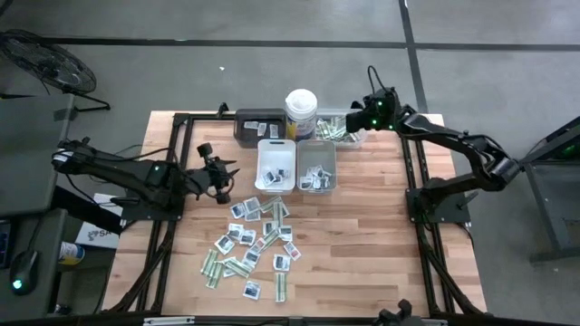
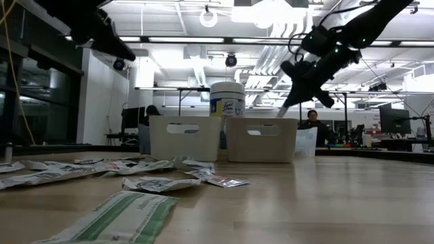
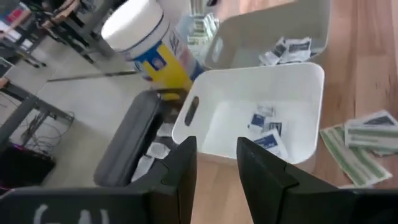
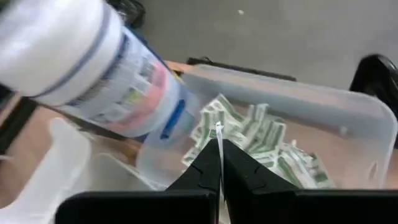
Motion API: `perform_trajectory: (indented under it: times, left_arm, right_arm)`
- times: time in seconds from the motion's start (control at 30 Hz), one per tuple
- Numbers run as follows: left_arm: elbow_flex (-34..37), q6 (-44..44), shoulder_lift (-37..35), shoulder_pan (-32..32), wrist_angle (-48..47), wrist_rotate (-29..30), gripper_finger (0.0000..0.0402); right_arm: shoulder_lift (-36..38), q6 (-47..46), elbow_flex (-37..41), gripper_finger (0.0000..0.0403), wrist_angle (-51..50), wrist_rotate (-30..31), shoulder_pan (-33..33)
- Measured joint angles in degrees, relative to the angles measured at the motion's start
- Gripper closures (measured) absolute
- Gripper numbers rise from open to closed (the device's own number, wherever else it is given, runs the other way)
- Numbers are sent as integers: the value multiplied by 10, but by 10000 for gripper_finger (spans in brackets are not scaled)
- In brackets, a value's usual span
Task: Pick & Place First Aid Supplies
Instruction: Put the band aid into the transparent bin
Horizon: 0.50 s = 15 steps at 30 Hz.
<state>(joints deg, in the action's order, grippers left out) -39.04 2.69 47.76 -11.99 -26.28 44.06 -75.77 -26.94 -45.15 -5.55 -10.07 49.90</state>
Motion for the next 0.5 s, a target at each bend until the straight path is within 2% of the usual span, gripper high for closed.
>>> perform_trajectory:
  times: [0.2,0.5]
  left_arm:
    - [45,-19,-23,0,37,1,291]
    - [47,-30,-22,0,39,-3,291]
  right_arm:
    - [-51,-30,0,403,8,7,-5]
    - [-106,-75,0,403,42,-3,0]
